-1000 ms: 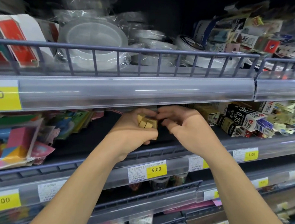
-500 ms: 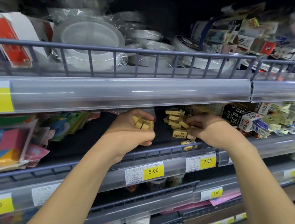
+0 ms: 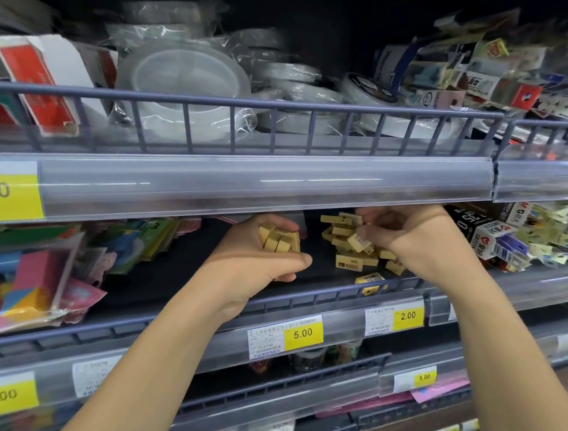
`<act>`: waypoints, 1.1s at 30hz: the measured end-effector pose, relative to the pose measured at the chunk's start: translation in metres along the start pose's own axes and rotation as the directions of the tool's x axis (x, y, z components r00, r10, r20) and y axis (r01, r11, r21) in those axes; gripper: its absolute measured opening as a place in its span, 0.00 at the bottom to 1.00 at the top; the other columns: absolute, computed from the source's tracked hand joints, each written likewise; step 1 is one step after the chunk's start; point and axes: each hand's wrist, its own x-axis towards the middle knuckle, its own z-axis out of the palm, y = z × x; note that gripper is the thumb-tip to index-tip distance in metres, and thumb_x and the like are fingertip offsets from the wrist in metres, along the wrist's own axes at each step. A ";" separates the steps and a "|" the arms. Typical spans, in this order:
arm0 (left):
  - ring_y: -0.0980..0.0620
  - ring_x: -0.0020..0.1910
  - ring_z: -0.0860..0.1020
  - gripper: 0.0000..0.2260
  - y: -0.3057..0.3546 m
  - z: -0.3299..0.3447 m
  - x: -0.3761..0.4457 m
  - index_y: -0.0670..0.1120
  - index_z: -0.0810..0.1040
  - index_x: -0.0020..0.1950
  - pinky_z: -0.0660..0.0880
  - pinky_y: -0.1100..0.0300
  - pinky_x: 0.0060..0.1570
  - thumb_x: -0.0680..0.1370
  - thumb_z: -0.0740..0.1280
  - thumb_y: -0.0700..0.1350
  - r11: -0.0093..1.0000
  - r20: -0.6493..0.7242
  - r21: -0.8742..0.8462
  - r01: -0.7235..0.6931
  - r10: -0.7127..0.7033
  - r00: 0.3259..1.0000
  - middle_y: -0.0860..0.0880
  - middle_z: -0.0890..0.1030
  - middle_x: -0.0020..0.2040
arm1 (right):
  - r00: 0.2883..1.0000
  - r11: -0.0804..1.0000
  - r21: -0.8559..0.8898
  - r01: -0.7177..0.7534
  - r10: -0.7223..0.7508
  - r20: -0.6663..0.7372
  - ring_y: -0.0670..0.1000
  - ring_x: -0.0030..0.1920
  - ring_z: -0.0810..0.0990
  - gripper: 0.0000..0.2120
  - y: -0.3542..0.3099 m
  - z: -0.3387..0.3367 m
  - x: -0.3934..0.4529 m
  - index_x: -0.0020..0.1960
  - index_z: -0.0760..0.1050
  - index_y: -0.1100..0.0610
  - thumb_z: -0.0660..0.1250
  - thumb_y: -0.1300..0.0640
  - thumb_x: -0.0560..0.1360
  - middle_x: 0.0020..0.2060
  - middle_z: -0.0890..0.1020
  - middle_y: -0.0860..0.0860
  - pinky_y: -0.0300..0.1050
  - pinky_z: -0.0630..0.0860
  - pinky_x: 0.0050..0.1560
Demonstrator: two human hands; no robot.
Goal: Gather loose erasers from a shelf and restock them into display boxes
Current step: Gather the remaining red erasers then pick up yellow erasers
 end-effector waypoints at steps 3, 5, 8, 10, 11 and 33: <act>0.57 0.39 0.85 0.20 0.002 0.001 -0.002 0.51 0.82 0.57 0.81 0.63 0.40 0.69 0.82 0.38 1.000 0.002 0.004 -0.017 0.017 1.000 0.46 0.87 0.47 | 0.991 0.981 0.193 0.024 -0.049 0.126 0.43 0.41 0.84 0.08 -0.021 0.012 -0.008 0.47 0.84 0.53 0.77 0.64 0.71 0.41 0.87 0.50 0.33 0.80 0.44; 0.56 0.40 0.85 0.21 0.003 0.002 -0.004 0.51 0.81 0.58 0.80 0.65 0.39 0.69 0.83 0.40 0.999 0.037 0.014 -0.039 0.039 0.999 0.47 0.88 0.46 | 0.965 0.972 0.231 0.040 -0.098 0.245 0.47 0.45 0.85 0.11 -0.030 0.023 -0.009 0.50 0.84 0.54 0.77 0.66 0.71 0.44 0.87 0.50 0.36 0.81 0.49; 0.57 0.40 0.85 0.19 0.005 0.001 -0.008 0.48 0.81 0.59 0.79 0.67 0.38 0.71 0.81 0.40 0.996 0.097 0.038 -0.080 0.076 0.992 0.48 0.89 0.47 | 0.937 0.955 0.293 0.053 -0.149 0.317 0.49 0.48 0.85 0.13 -0.035 0.034 -0.008 0.51 0.84 0.54 0.74 0.69 0.72 0.46 0.87 0.50 0.37 0.80 0.54; 0.57 0.38 0.84 0.18 0.006 0.000 -0.008 0.47 0.82 0.58 0.79 0.66 0.38 0.71 0.81 0.40 0.995 0.091 0.048 -0.086 0.081 0.993 0.48 0.88 0.46 | 0.925 0.941 0.331 0.070 -0.185 0.332 0.51 0.51 0.85 0.13 -0.035 0.035 -0.007 0.52 0.84 0.54 0.73 0.70 0.73 0.48 0.87 0.52 0.38 0.79 0.56; 0.57 0.38 0.84 0.18 0.006 -0.001 -0.008 0.48 0.82 0.57 0.79 0.65 0.37 0.71 0.82 0.40 0.995 0.081 0.050 -0.085 0.081 0.993 0.48 0.89 0.45 | 0.917 0.937 0.339 0.088 -0.209 0.341 0.51 0.52 0.85 0.13 -0.034 0.036 -0.007 0.52 0.84 0.54 0.73 0.70 0.73 0.49 0.87 0.52 0.38 0.79 0.56; 0.55 0.38 0.86 0.18 -0.001 0.000 0.000 0.51 0.85 0.51 0.84 0.57 0.40 0.66 0.77 0.32 1.000 -0.059 0.011 -0.024 0.025 0.998 0.50 0.87 0.41 | 0.975 0.881 -0.472 -0.028 0.129 0.182 0.43 0.44 0.81 0.17 0.015 0.003 0.018 0.66 0.78 0.46 0.70 0.52 0.78 0.50 0.82 0.42 0.31 0.76 0.43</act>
